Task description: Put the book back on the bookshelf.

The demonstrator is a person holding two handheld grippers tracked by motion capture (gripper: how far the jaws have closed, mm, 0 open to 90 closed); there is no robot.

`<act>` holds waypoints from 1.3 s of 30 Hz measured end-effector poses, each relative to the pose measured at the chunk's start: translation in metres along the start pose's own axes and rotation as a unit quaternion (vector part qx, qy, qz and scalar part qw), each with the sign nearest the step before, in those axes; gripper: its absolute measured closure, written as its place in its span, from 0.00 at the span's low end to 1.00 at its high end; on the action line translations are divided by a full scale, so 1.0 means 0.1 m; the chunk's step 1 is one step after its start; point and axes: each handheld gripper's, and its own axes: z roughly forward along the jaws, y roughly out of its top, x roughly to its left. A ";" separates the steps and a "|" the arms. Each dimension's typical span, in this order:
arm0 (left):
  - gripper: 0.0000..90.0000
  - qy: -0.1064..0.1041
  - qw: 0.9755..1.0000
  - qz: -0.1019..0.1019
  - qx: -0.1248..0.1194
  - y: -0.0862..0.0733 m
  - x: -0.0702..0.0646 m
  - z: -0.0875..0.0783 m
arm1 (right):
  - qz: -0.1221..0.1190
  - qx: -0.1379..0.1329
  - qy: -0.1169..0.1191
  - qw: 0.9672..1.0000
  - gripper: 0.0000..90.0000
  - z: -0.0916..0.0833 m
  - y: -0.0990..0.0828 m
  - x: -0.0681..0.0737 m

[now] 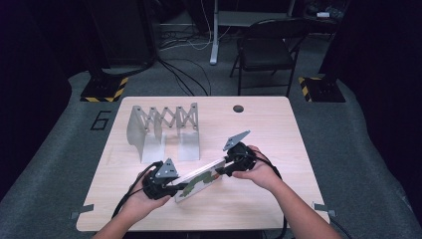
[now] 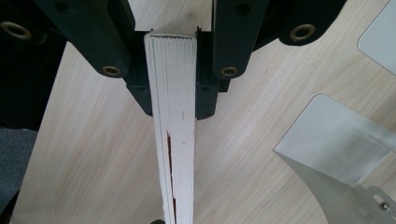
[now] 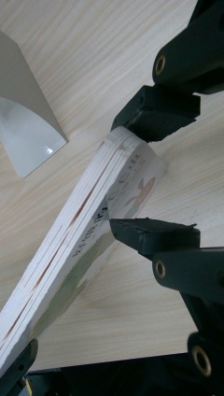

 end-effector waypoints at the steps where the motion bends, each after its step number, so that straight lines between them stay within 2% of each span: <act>1: 0.84 0.001 1.000 0.000 0.000 0.00 0.00 0.00 | -0.009 -0.002 -0.003 1.000 0.57 -0.01 0.00 -0.02; 3: 0.84 0.005 1.000 -0.002 -0.003 0.01 0.00 -0.01 | 0.005 -0.010 -0.002 1.000 0.58 -0.02 0.01 -0.02; 8: 0.84 0.004 1.000 -0.008 -0.007 0.01 0.01 -0.02 | 0.003 -0.015 0.001 1.000 0.59 -0.03 0.02 -0.05; 10: 0.84 0.003 1.000 -0.010 -0.007 0.01 0.02 -0.03 | 0.010 -0.006 0.002 1.000 0.59 -0.04 0.01 -0.04; 23: 0.84 0.019 0.999 -0.029 -0.019 -0.03 0.10 -0.16 | 0.007 -0.005 -0.001 1.000 0.59 -0.03 0.01 -0.04; 24: 0.84 0.019 0.999 -0.033 -0.019 -0.04 0.10 -0.17 | 0.017 -0.009 0.000 1.000 0.59 -0.02 0.00 -0.02; 25: 0.84 0.026 0.999 -0.034 -0.022 -0.04 0.10 -0.18 | 0.013 -0.006 0.003 1.000 0.59 -0.03 0.00 -0.02; 26: 0.84 0.020 0.999 -0.035 -0.020 -0.05 0.11 -0.19 | 0.012 -0.010 0.003 1.000 0.59 -0.02 -0.01 -0.02; 28: 0.84 0.025 0.999 -0.036 -0.020 -0.06 0.12 -0.21 | 0.012 -0.017 0.005 1.000 0.59 -0.01 -0.03 -0.02; 35: 0.84 0.034 0.998 -0.048 -0.028 -0.09 0.16 -0.29 | 0.013 -0.013 0.004 1.000 0.59 0.00 -0.06 -0.01; 37: 0.84 0.031 0.998 -0.046 -0.028 -0.10 0.18 -0.31 | 0.013 -0.017 0.002 1.000 0.59 0.02 -0.06 0.00; 39: 0.84 0.037 0.998 -0.048 -0.029 -0.11 0.18 -0.31 | 0.012 -0.011 0.001 1.000 0.59 0.02 -0.06 0.00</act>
